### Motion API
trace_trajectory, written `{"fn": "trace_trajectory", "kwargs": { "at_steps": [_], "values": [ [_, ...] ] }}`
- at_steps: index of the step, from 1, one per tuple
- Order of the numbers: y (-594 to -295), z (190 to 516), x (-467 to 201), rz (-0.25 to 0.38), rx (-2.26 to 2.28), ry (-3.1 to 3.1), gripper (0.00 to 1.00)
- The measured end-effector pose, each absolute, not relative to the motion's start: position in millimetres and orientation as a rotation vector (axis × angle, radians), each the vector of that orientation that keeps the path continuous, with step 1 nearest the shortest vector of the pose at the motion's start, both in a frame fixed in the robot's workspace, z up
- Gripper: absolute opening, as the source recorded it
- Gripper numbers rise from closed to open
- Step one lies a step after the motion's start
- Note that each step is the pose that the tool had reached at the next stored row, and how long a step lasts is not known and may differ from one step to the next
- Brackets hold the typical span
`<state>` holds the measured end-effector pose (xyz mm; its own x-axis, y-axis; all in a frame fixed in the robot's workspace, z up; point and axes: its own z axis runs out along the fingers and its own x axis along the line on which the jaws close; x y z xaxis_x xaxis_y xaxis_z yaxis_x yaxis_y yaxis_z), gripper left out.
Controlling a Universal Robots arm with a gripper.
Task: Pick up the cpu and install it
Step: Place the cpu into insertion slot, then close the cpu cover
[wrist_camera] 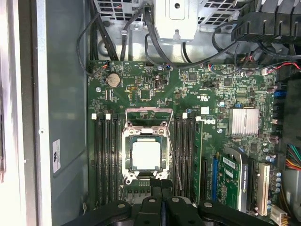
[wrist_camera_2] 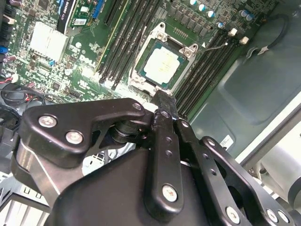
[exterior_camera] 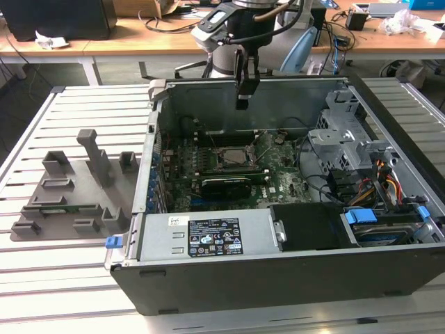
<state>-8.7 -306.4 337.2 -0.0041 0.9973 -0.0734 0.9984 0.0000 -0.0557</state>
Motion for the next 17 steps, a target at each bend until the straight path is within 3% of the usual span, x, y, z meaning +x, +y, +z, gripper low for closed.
{"fn": "trace_trajectory", "kwargs": {
  "at_steps": [17],
  "values": [
    [-305.6,337.4,49.5,-0.161,2.212,2.218,0.11]
  ]
}}
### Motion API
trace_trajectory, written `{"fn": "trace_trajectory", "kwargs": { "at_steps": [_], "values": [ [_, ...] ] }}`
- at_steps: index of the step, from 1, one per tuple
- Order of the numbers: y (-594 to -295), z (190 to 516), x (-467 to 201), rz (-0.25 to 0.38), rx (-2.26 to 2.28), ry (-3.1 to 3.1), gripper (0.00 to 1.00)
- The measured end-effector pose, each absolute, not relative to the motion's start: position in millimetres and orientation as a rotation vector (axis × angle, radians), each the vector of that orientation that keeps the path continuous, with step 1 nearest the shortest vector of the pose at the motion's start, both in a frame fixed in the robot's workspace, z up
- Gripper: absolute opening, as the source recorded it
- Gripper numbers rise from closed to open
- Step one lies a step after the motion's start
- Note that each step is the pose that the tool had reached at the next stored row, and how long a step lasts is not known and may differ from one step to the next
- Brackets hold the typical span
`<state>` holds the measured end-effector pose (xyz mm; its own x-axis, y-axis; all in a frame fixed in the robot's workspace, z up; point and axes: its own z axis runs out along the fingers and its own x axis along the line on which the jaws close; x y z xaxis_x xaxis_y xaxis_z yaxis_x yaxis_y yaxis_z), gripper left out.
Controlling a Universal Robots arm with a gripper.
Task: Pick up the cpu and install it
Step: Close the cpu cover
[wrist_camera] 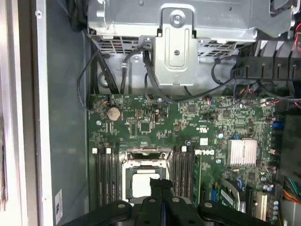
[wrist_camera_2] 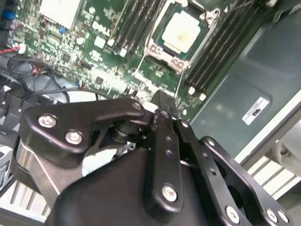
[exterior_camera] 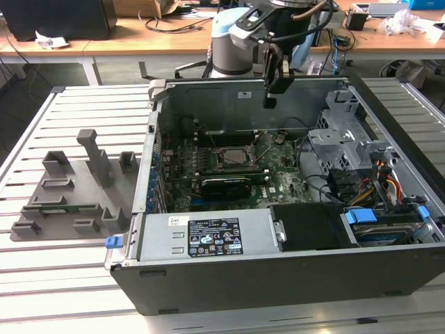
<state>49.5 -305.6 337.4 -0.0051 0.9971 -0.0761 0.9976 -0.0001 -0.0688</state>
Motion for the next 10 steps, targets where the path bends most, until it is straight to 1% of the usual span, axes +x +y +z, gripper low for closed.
{"fn": "trace_trajectory", "kwargs": {
  "at_steps": [4,10],
  "values": [
    [-305.5,337.4,71.3,-0.165,2.214,2.219,0.11],
    [-305.4,337.4,81.8,-0.168,2.214,2.22,0.11]
  ]
}}
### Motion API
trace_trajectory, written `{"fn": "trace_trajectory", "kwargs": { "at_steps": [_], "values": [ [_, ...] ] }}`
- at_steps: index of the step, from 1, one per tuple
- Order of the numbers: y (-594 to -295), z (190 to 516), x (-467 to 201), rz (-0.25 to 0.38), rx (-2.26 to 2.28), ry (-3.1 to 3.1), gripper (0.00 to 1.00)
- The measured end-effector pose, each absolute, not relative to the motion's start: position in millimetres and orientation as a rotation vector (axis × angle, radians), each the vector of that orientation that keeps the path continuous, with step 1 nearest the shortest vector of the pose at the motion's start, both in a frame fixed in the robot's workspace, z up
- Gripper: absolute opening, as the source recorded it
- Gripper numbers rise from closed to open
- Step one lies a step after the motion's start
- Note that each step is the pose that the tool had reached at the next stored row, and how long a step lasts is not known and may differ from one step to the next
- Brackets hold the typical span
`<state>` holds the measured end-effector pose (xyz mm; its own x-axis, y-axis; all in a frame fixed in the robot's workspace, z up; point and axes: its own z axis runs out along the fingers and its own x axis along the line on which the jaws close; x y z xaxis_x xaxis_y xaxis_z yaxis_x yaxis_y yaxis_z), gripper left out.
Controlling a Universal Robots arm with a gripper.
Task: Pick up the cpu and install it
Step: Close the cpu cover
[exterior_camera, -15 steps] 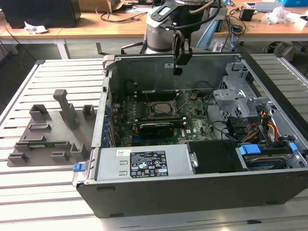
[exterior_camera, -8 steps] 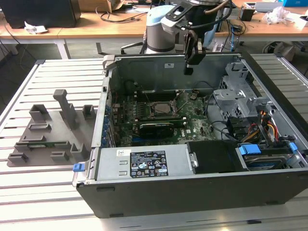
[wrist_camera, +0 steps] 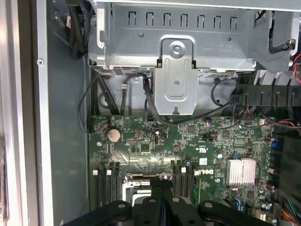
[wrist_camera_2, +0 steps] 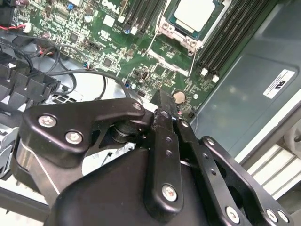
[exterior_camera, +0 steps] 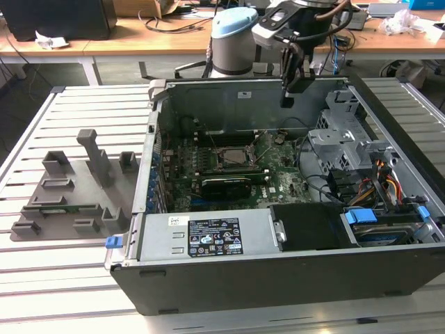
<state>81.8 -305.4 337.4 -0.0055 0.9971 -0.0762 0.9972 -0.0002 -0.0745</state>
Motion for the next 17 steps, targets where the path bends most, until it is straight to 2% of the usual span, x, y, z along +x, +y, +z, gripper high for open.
{"fn": "trace_trajectory", "kwargs": {
  "at_steps": [2,3,4,17],
  "values": [
    [-305.5,337.3,82.1,-0.16,2.218,2.225,0.11],
    [-305.5,336.9,82.1,-0.113,2.237,2.251,0.11],
    [-305.7,336.4,82.2,-0.107,2.237,2.256,0.11],
    [-305.8,328.8,84.3,-0.112,2.16,2.329,0.11]
  ]
}}
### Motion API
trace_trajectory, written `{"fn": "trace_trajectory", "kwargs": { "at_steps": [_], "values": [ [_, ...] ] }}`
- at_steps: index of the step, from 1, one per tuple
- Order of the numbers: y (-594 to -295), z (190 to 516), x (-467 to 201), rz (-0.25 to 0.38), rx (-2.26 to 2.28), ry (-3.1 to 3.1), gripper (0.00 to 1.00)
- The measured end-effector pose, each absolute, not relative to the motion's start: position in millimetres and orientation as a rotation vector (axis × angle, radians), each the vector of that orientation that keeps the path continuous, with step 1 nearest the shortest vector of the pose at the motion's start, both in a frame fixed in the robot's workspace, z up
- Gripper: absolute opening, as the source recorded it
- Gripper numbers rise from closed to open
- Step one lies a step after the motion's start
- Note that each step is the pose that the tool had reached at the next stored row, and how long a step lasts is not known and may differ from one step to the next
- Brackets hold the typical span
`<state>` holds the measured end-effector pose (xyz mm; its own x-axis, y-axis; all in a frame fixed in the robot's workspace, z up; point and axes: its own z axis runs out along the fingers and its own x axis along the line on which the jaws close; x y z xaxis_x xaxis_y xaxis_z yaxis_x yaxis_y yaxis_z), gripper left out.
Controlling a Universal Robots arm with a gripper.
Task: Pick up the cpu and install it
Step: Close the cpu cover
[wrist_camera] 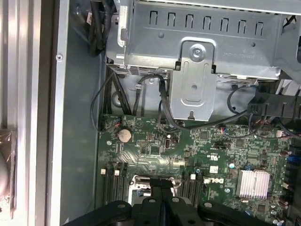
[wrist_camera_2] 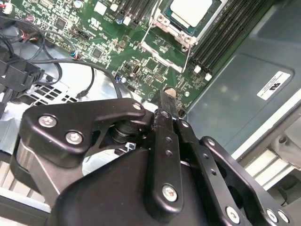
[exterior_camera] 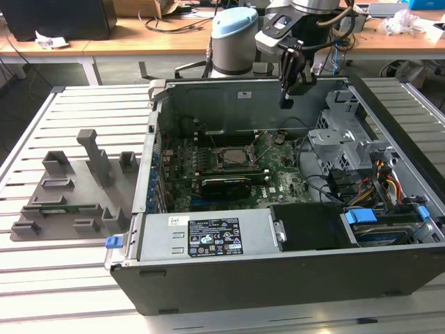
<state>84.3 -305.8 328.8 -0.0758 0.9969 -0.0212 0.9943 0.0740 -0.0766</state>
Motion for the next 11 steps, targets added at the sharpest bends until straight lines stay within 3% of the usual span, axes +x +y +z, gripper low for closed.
{"fn": "trace_trajectory", "kwargs": {
  "at_steps": [11],
  "values": [
    [-305.8,310.9,84.4,0.114,-2.109,-2.274,0.11]
  ]
}}
